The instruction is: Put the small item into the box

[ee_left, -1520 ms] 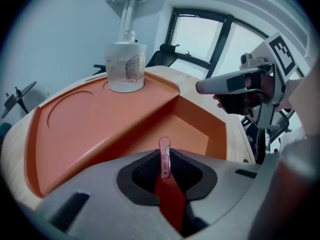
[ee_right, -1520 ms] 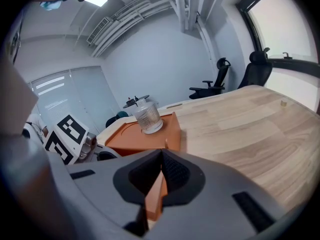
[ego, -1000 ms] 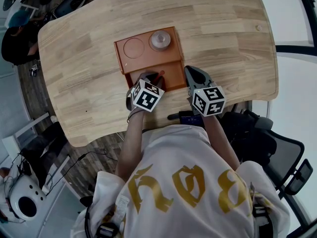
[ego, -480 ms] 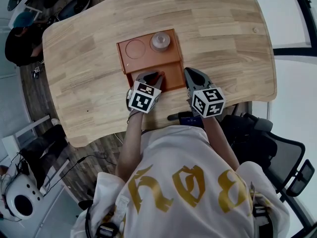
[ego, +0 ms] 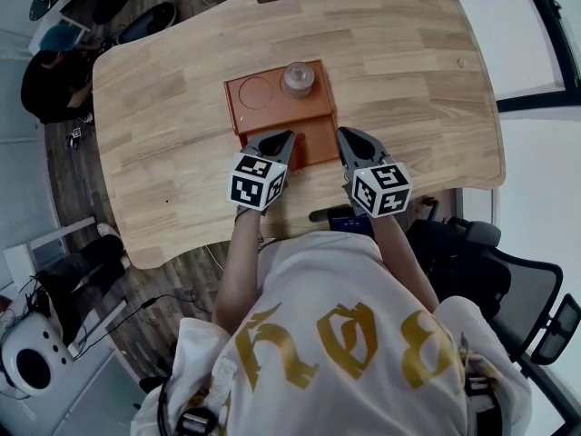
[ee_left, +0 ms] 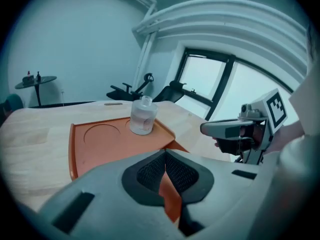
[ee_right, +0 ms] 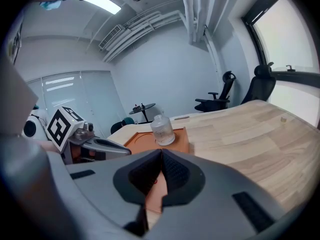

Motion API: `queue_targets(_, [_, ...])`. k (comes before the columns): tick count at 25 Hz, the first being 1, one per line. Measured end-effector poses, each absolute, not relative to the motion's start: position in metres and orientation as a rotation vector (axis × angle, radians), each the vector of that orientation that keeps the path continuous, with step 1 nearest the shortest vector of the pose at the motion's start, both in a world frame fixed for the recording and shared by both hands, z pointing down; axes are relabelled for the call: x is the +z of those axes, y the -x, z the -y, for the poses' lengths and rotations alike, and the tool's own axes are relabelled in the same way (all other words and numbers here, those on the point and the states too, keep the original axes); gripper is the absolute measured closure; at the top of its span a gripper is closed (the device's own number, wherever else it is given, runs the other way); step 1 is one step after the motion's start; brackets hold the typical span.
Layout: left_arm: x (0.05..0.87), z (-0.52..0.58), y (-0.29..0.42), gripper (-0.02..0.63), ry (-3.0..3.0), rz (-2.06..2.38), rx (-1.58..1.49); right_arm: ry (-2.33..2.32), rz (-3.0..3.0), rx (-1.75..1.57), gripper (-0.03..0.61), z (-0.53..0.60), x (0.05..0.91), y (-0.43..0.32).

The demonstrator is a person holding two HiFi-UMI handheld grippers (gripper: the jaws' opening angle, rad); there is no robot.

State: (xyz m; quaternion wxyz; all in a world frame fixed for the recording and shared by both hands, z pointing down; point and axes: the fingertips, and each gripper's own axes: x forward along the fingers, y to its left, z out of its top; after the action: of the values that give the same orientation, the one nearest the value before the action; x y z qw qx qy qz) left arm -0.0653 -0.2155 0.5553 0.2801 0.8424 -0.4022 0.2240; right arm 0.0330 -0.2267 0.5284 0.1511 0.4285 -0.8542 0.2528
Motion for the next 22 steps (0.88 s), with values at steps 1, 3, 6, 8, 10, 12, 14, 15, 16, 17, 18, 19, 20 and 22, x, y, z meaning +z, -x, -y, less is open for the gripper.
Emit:
queue_targets(1, [0.550,0.213,0.066,0.603,-2.249,1.072,0.558,-1.227,2.457,0.716,0.566,0.224,0.526,-0.032])
queue_targets(3, [0.540,0.209,0.066,0.603,-2.233,1.062,0.484,-1.218,2.471,0.698,0.566,0.219,0.520,-0.029])
queue_targets(6, [0.526,0.202,0.065,0.603,-2.227,1.037,0.400,-1.214,2.492,0.677,0.566,0.210,0.512,-0.024])
queue_targets(8, [0.517,0.195,0.064,0.603,-2.227,1.019,0.351,-1.212,2.502,0.666,0.566,0.202,0.507,-0.022])
queue_targets(10, [0.507,0.189,0.065,0.603,-2.236,1.029,0.321,-1.211,2.509,0.654,0.566,0.195,0.503,-0.022])
queue_targets(12, [0.498,0.185,0.066,0.603,-2.259,1.046,0.313,-1.212,2.514,0.633,0.566,0.190,0.498,-0.022])
queue_targets(14, [0.491,0.178,0.066,0.603,-2.297,1.043,0.334,-1.217,2.521,0.612,0.566,0.185,0.493,-0.022])
queue_targets(15, [0.488,0.174,0.066,0.603,-2.316,1.043,0.349,-1.220,2.526,0.605,0.566,0.183,0.490,-0.022])
queue_targets(16, [0.486,0.171,0.066,0.603,-2.329,1.053,0.359,-1.224,2.530,0.598,0.566,0.180,0.487,-0.023])
queue_targets(17, [0.483,0.168,0.068,0.603,-2.338,1.071,0.363,-1.227,2.534,0.593,0.566,0.178,0.485,-0.023])
queue_targets(18, [0.480,0.166,0.070,0.604,-2.344,1.096,0.362,-1.232,2.538,0.589,0.566,0.176,0.483,-0.024])
queue_targets(19, [0.476,0.165,0.072,0.604,-2.350,1.124,0.361,-1.237,2.542,0.586,0.566,0.174,0.481,-0.025])
queue_targets(20, [0.472,0.164,0.074,0.603,-2.357,1.151,0.363,-1.241,2.545,0.585,0.566,0.172,0.480,-0.026])
queue_targets(22, [0.465,0.160,0.075,0.603,-2.375,1.172,0.362,-1.244,2.553,0.583,0.566,0.167,0.476,-0.027])
